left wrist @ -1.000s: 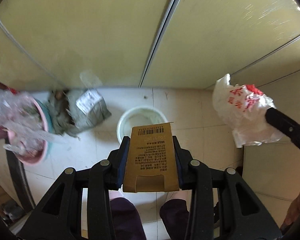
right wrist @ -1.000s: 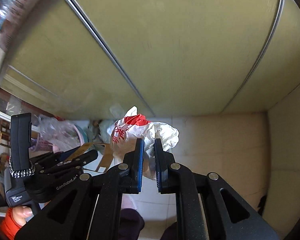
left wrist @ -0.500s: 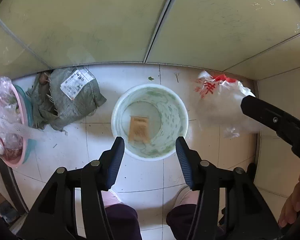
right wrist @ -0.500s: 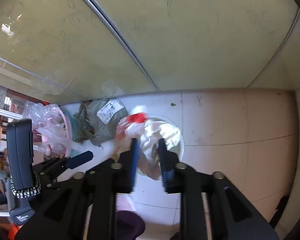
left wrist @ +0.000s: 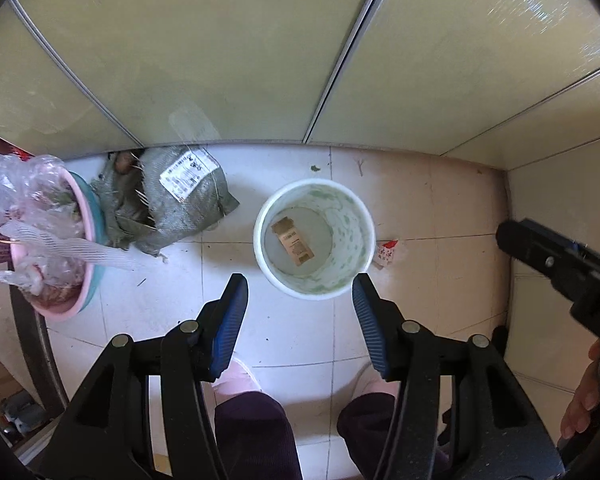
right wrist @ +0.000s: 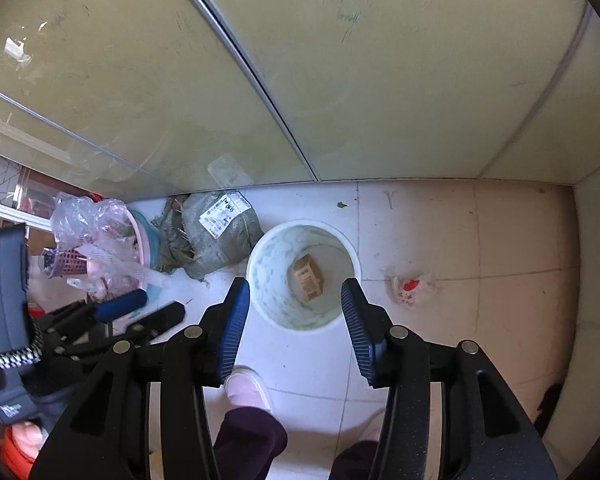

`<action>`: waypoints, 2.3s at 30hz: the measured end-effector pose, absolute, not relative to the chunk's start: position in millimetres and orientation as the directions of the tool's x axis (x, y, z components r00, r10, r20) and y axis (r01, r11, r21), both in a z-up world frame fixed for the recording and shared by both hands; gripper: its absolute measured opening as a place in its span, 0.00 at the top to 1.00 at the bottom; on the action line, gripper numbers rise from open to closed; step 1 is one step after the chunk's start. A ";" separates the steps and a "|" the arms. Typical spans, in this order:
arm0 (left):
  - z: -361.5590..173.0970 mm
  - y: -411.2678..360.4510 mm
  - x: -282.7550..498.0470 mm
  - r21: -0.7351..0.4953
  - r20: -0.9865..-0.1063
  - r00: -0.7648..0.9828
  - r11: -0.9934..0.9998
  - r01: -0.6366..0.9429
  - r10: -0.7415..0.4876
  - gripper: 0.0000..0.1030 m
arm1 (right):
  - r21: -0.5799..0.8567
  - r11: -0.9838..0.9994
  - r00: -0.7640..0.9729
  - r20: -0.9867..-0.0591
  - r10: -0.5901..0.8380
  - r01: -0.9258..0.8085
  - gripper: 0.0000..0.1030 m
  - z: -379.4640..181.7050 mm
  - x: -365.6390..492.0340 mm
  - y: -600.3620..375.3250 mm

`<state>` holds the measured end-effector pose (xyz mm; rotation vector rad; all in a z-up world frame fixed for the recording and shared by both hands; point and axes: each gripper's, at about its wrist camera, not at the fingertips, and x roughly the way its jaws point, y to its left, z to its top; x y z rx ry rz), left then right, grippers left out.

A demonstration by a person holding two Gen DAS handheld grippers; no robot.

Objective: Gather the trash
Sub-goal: 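Raise both open tools back toward the counter, then grasp the white foam mesh net with the left tool while the right tool grasps the white tissue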

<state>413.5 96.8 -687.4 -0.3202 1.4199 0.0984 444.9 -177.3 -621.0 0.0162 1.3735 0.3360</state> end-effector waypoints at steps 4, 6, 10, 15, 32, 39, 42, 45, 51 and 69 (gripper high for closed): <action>-618.1 96.4 417.1 -0.160 -0.974 0.195 0.956 -0.244 -0.113 0.48 | 0.201 0.960 0.177 -0.955 0.236 -0.196 0.57 -566.6 442.8 -183.5; -582.2 95.1 420.5 -0.161 -0.969 0.223 0.959 -0.233 -0.108 0.48 | 0.206 0.961 0.206 -0.948 0.243 -0.184 0.57 -534.5 443.2 -185.6; -488.2 89.3 428.8 -0.134 -0.945 0.319 0.972 -0.193 -0.067 0.48 | 0.218 0.960 0.291 -0.920 0.261 -0.173 0.57 -451.3 445.4 -191.0; -378.8 79.5 433.8 -0.114 -0.893 0.449 0.981 -0.158 -0.031 0.48 | 0.212 0.959 0.429 -0.860 0.275 -0.190 0.57 -344.5 441.6 -197.9; -108.2 8.7 383.0 -0.085 -0.595 0.796 0.977 -0.194 0.107 0.32 | 0.100 0.927 0.742 -0.572 0.350 -0.361 0.56 -97.8 387.1 -228.0; -64.6 -5.1 383.7 -0.049 -0.495 0.855 0.977 -0.207 0.156 0.05 | 0.018 0.935 0.818 -0.478 0.319 -0.354 0.29 -61.4 383.9 -236.6; -61.7 -2.5 399.3 -0.046 -0.491 0.858 0.979 -0.197 0.149 0.02 | 0.007 0.938 0.830 -0.464 0.309 -0.345 0.23 -57.4 394.4 -234.6; -65.7 2.9 426.0 -0.042 -0.506 0.853 0.984 -0.171 0.127 0.02 | 0.004 0.946 0.835 -0.468 0.288 -0.324 0.22 -59.7 413.3 -228.9; -80.0 27.6 485.5 -0.040 -0.545 0.834 0.991 -0.132 0.089 0.02 | 0.023 0.965 0.827 -0.510 0.238 -0.263 0.22 -69.1 450.3 -221.1; -140.3 50.5 657.0 -0.068 -0.692 0.721 0.994 -0.087 0.016 0.02 | 0.039 0.993 0.806 -0.580 0.116 -0.115 0.22 -91.5 576.1 -247.2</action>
